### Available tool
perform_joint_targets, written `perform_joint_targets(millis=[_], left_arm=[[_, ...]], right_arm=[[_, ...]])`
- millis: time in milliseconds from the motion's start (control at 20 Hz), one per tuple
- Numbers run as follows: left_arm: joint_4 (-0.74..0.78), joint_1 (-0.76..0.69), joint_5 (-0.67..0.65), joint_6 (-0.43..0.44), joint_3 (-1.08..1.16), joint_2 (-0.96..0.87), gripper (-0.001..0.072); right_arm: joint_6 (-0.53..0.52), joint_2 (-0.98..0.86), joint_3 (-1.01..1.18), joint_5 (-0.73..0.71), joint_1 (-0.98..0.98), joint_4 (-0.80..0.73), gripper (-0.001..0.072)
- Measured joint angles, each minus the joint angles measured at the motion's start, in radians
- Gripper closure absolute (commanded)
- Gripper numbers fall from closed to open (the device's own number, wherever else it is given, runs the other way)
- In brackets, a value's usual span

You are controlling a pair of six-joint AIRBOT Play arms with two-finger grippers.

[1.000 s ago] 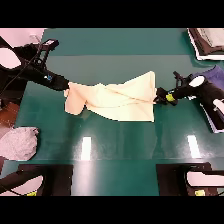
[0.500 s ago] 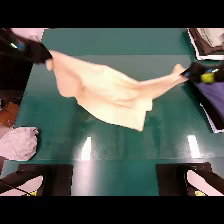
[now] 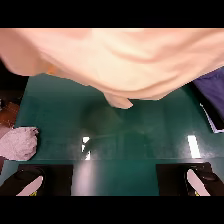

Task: Fold the shirts.

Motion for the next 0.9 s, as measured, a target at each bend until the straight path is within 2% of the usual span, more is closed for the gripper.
perform_joint_targets(millis=[150, 300, 550, 700, 900], left_arm=[[-0.005, 0.000, 0.085, 0.002, 0.010, 0.069, 0.0681], [0.000, 0.000, 0.099, 0.016, -0.020, 0.072, 0.0681], [0.035, 0.000, -0.027, 0.027, -0.172, -0.081, 0.0680], [0.034, 0.000, -0.103, 0.027, -0.253, -0.251, 0.0679], [0.022, 0.000, -0.072, 0.028, -0.299, -0.487, 0.0679]], right_arm=[[0.039, 0.002, 0.052, 0.097, 0.000, -0.063, 0.0698], [0.071, -0.051, 0.073, 0.230, 0.000, -0.082, 0.0698], [0.097, -0.252, 0.071, 0.444, 0.050, -0.093, 0.0698], [0.087, -0.391, -0.004, 0.462, 0.102, -0.095, 0.0697], [0.055, -0.561, -0.150, 0.296, 0.131, -0.098, 0.0695]])
